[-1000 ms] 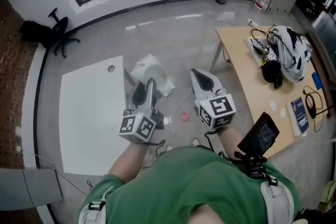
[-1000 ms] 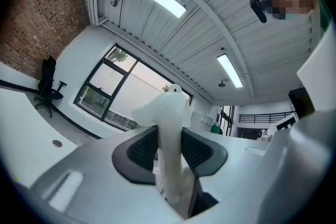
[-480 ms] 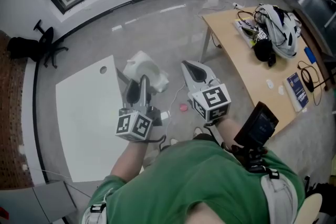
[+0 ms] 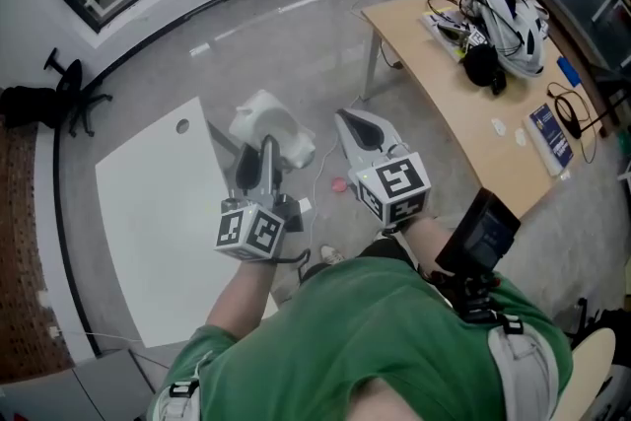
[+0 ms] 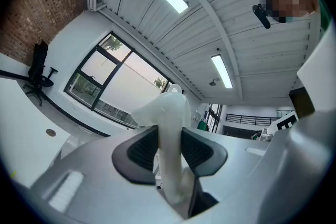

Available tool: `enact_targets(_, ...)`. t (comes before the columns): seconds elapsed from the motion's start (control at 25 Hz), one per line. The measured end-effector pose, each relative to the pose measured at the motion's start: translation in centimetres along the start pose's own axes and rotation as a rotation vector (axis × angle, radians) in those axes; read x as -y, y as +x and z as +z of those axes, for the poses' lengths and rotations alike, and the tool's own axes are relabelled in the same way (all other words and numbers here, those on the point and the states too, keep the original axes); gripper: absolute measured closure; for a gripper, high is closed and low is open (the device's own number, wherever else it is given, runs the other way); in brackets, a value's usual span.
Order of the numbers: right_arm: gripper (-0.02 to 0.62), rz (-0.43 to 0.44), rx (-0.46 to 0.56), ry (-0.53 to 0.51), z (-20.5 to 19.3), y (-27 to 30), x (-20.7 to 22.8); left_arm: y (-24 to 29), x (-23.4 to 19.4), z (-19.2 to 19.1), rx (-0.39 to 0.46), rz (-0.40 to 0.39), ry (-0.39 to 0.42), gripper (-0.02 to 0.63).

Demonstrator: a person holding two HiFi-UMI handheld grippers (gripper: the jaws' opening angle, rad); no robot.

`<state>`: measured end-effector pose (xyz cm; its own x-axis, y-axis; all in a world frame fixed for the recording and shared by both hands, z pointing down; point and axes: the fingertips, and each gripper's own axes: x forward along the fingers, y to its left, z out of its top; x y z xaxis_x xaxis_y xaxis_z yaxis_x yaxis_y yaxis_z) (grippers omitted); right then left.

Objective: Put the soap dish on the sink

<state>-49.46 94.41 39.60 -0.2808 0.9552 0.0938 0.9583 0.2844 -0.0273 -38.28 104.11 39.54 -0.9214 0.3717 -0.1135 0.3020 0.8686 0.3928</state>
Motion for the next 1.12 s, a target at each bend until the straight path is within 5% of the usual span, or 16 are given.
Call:
enact_targets(0.32, 0.594, -0.081, 0.040, -0.009, 0.3, -5.2, 2.6, 0.2, 4.9, -1.5, -0.016, -0.079, 0.007, 0.469)
enact_targets(1.12, 0.594, -0.388, 0.058, 0.043, -2.0, -29.1, 10.3, -3.8, 26.9, -9.8, -0.146, -0.402, 0.000, 0.469)
